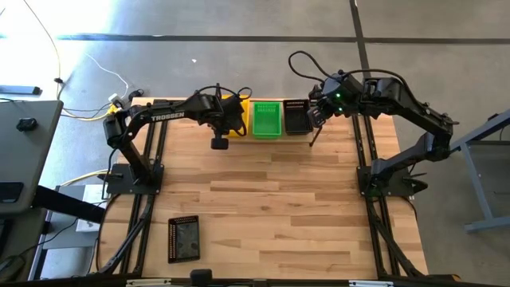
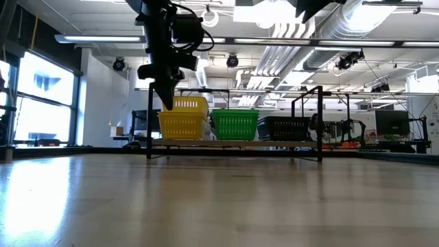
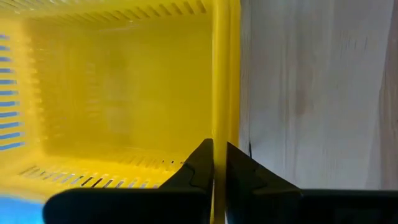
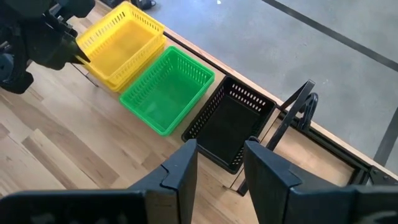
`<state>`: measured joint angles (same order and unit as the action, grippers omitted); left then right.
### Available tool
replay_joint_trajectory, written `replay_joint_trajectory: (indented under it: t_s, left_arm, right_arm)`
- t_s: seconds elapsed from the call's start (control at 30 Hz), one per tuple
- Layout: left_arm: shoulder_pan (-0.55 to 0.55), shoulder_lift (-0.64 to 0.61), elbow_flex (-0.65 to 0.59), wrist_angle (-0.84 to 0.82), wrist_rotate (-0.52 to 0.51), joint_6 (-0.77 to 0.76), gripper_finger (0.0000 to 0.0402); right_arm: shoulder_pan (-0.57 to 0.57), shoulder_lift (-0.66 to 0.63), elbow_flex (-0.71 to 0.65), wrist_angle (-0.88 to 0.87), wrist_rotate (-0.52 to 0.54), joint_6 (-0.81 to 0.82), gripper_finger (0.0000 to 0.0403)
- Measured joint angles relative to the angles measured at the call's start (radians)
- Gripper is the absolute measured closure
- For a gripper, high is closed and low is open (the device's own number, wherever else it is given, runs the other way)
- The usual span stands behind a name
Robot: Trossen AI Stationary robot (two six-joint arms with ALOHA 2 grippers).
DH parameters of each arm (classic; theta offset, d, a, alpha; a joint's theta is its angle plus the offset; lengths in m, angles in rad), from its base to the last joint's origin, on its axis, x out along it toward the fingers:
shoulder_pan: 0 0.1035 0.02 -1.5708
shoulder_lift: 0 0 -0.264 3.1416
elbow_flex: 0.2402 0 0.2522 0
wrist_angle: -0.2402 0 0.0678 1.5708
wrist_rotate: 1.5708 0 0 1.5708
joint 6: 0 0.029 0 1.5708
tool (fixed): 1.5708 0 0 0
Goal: Stack baskets on shelf by color
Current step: Stack the yellow bin on top of the yellow bins on the shelf, then stack the black bin on top of the black bins on the shelf
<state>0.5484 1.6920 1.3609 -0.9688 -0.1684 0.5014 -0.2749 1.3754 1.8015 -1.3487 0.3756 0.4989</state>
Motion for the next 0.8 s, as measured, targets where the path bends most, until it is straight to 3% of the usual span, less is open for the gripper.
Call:
replay_joint_trajectory:
  t_s: [0.2,0.6,0.8]
  left_arm:
    - [0.000,0.000,0.000,0.000,-0.001,0.000,0.0360]
    - [-0.007,-0.002,0.055,-0.053,-0.047,-0.017,0.0252]
    - [-0.023,-0.002,0.122,-0.141,-0.052,-0.047,0.0236]
  right_arm:
    - [0.000,0.000,0.000,0.000,0.000,0.025,0.0288]
    - [0.000,0.000,0.000,0.000,0.050,0.081,0.0288]
    - [0.001,0.004,0.000,-0.001,0.050,0.103,0.0288]
